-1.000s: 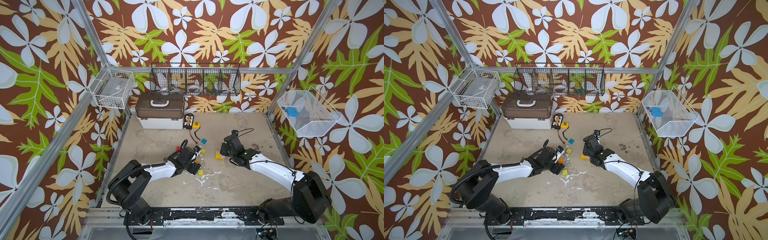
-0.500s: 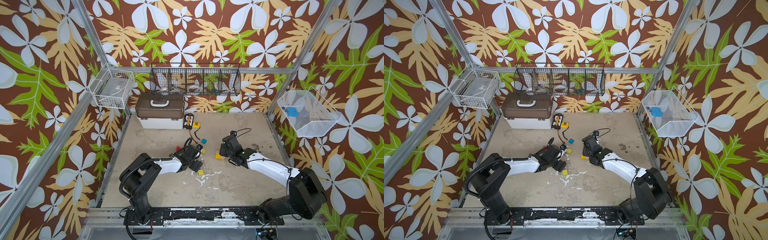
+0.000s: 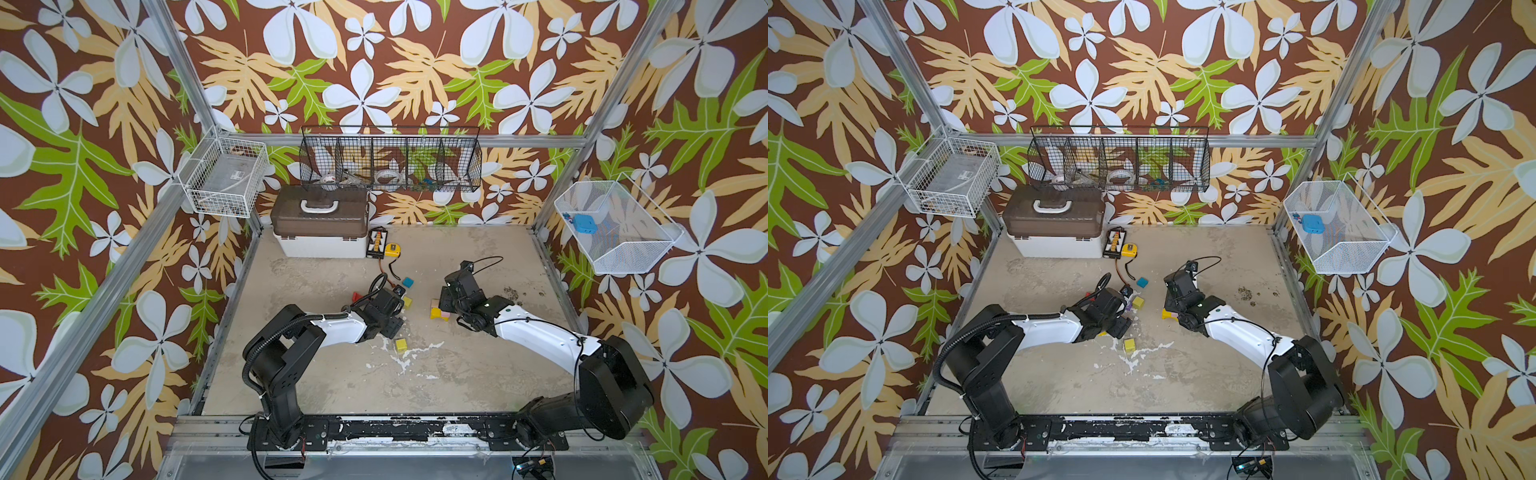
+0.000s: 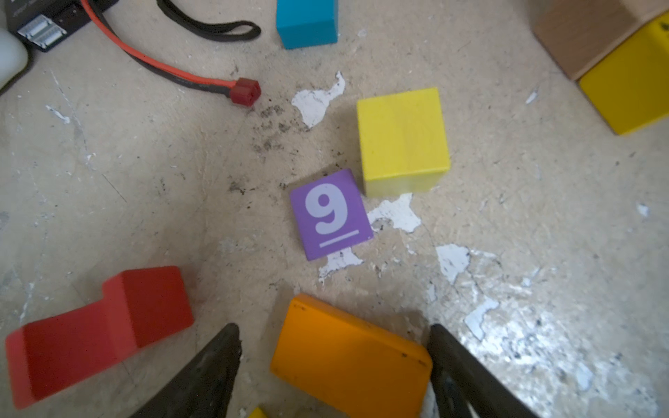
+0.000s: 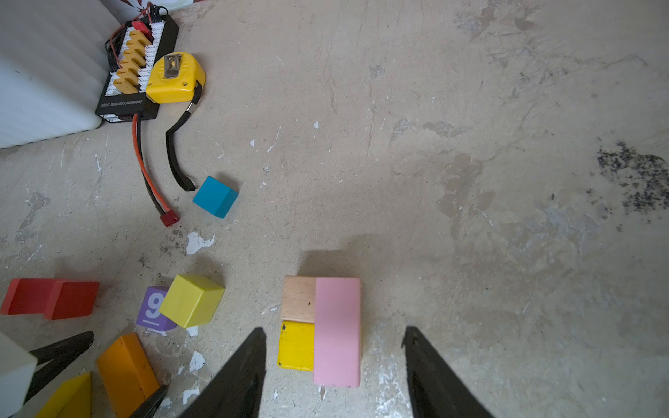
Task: Build the wood block tower
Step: 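Lower the left gripper over the orange bar block and align with it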
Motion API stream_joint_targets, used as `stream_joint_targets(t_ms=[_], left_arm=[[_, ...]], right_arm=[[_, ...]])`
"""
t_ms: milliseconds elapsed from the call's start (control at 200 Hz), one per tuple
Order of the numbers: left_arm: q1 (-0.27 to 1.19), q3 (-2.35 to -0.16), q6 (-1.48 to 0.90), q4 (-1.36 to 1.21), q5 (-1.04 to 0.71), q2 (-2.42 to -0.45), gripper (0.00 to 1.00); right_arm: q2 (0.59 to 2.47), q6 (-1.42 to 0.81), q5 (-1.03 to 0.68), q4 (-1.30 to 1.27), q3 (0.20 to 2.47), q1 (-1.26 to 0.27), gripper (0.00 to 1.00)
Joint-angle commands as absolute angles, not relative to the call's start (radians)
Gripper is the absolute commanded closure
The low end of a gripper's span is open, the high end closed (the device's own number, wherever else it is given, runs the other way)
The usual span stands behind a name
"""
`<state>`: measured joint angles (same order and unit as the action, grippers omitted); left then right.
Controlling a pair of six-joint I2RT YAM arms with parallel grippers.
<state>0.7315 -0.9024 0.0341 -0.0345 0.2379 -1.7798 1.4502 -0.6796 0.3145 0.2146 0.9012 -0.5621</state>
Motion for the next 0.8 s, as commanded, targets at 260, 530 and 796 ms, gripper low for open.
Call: stream_joint_targets(t_ms=[260, 530, 796], left_arm=[[0.732, -0.894, 0.014, 0.052, 0.237, -1.772, 0.21], [0.731, -0.873, 0.005, 0.059, 0.213, -1.752, 0.2], [0.731, -0.927, 0.025, 0.084, 0.163, -1.832, 0.27]], right_arm=[[1.449, -0.682, 0.33, 0.23, 0.911, -0.562, 0.39], [1.455, -0.679, 0.341, 0.239, 0.919, -0.562, 0.39], [1.442, -0.682, 0.345, 0.236, 0.913, -0.562, 0.39]])
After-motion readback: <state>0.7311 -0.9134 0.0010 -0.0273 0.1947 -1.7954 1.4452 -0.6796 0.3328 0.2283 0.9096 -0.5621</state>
